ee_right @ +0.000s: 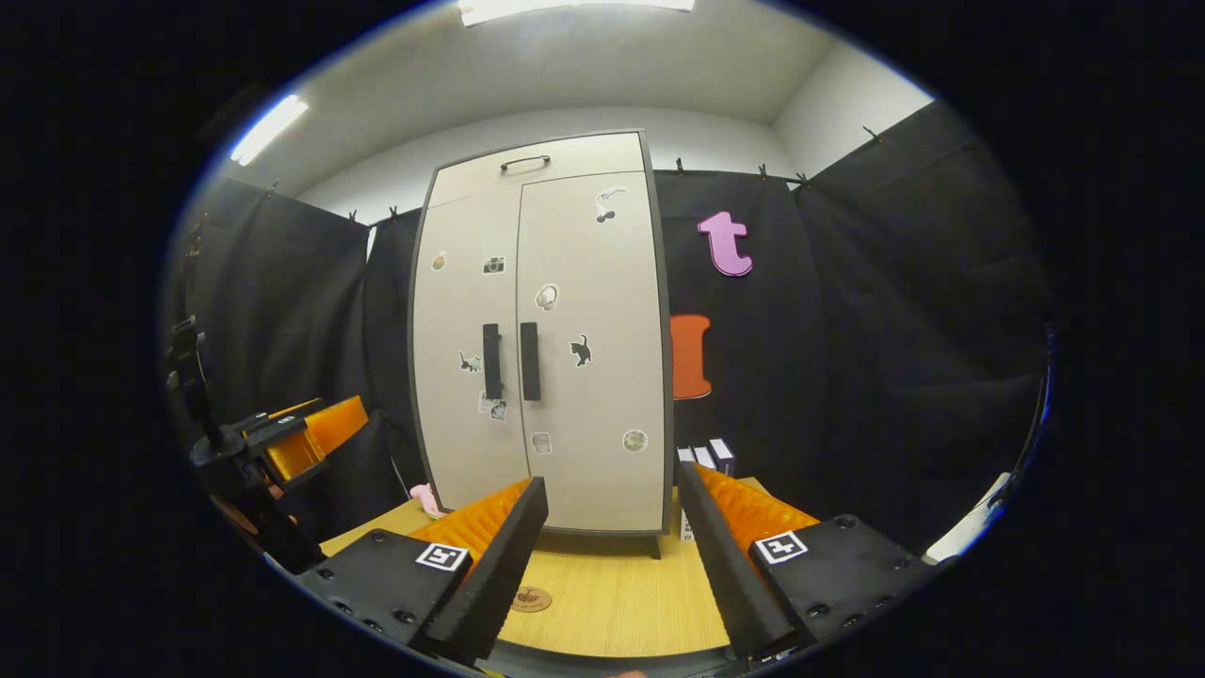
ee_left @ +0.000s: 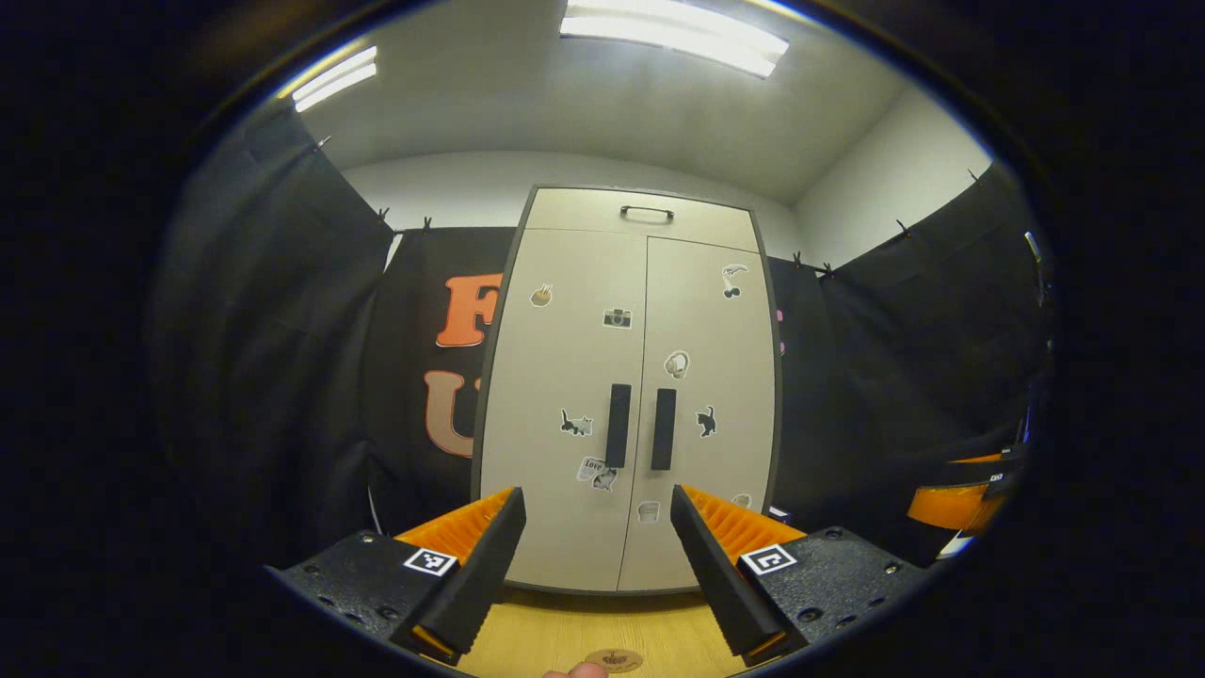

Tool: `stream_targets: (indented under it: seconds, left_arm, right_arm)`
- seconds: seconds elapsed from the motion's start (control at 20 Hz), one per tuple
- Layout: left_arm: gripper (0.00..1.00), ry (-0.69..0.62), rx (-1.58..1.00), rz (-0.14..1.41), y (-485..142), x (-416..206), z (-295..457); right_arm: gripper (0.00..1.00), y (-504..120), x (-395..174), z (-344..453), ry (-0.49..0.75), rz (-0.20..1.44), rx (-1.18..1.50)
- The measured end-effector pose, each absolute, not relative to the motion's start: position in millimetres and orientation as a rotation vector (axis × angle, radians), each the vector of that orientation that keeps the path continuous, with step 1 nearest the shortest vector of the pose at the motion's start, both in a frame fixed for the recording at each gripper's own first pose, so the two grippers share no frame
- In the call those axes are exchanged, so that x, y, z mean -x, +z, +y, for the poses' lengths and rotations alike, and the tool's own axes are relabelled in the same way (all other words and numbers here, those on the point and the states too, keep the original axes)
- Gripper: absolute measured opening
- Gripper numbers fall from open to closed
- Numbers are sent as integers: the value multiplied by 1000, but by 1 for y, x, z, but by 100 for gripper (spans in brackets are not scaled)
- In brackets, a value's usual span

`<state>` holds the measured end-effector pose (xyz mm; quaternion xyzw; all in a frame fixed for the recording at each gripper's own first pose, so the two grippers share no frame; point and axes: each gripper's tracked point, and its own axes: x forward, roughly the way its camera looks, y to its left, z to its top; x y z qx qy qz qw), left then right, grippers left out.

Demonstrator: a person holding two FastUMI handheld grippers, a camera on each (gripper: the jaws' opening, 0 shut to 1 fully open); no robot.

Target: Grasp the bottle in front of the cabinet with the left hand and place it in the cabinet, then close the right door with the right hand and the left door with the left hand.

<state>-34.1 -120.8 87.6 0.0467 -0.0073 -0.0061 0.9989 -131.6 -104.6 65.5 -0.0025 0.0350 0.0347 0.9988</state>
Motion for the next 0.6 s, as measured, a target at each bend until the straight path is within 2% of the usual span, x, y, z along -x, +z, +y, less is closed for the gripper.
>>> stream_targets:
  seconds: [0.3,0.6]
  left_arm:
    - [94,2,-31,16,94,103,-144]
    - [95,20,-41,24,100,139,-155]
  right_arm:
    - [95,71,194,-111,103,58,8]
    - [95,70,233,-117,135,57,1]
